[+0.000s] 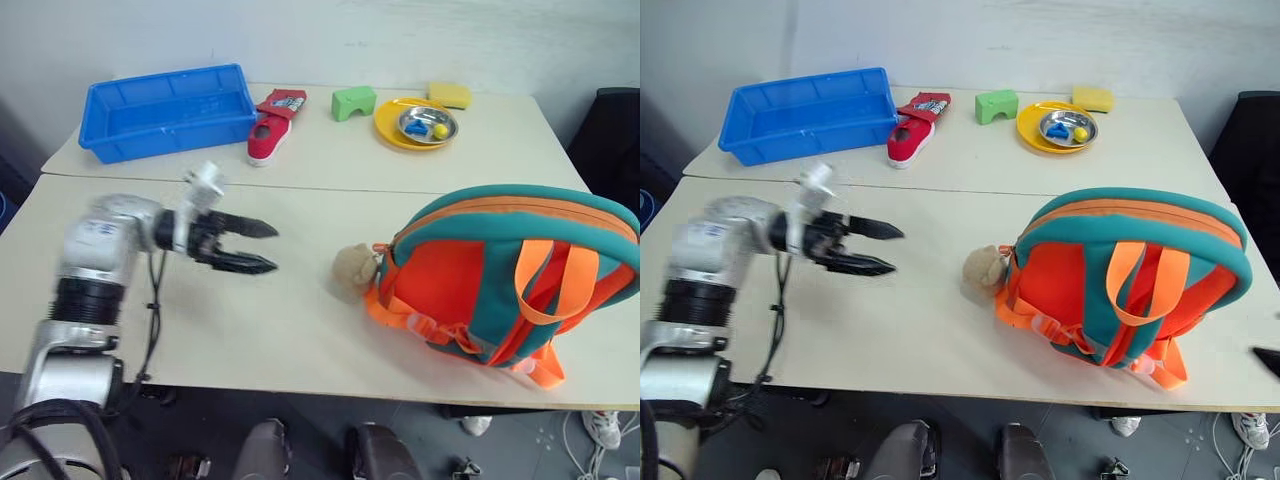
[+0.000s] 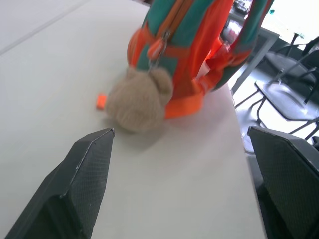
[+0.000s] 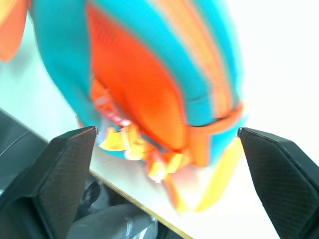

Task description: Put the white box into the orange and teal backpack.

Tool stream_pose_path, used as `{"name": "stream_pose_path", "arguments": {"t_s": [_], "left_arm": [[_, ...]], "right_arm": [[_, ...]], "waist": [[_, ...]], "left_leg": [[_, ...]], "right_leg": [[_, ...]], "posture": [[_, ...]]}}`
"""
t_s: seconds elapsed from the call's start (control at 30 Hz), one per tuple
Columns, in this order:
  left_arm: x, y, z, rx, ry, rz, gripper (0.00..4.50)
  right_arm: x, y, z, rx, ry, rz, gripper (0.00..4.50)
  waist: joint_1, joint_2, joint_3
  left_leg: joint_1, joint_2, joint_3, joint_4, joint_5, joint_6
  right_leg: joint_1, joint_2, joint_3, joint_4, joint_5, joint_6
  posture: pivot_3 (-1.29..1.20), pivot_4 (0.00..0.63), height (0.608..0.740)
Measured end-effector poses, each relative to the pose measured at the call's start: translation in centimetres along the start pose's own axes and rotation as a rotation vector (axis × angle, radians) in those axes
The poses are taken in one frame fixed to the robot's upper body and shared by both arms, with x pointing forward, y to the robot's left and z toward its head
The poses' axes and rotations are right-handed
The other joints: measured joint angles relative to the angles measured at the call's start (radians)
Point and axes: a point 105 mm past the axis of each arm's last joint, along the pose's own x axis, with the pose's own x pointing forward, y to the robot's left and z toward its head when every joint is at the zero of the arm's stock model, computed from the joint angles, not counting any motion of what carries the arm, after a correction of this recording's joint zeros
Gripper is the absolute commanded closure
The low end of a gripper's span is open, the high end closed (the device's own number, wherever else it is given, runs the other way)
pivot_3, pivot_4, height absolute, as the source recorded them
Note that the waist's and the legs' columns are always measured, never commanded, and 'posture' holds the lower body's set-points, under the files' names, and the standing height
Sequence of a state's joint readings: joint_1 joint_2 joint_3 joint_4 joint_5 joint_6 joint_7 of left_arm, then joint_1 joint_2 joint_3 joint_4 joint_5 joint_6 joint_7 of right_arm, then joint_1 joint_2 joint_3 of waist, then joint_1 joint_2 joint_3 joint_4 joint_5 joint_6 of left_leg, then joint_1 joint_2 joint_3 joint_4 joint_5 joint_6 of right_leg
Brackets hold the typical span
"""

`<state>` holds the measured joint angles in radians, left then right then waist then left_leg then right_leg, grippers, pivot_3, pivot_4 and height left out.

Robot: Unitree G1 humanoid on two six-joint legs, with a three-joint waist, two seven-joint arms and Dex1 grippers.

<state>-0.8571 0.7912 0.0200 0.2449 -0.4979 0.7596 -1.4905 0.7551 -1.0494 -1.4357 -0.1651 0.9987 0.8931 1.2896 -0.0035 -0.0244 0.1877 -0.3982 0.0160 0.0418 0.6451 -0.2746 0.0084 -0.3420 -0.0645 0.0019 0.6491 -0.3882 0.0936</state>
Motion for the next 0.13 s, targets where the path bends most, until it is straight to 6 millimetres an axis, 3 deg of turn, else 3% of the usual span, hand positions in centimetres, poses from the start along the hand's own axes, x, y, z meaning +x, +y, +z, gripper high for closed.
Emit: {"name": "stream_pose_path", "arguments": {"t_s": [0.13], "left_arm": [[-1.3,0.1,1.0,0.09,0.0,0.065,0.0]], "right_arm": [[-1.2,-1.5,0.6,-0.023,-0.046,-0.079,0.04]], "waist": [[0.002,0.001,0.0]], "left_leg": [[0.0,0.0,0.0,-0.002,-0.001,-0.001]], "right_leg": [[0.001,0.0,0.0,-0.003,0.0,0.0]], "posture": [[0.0,0.15,0.74]]}}
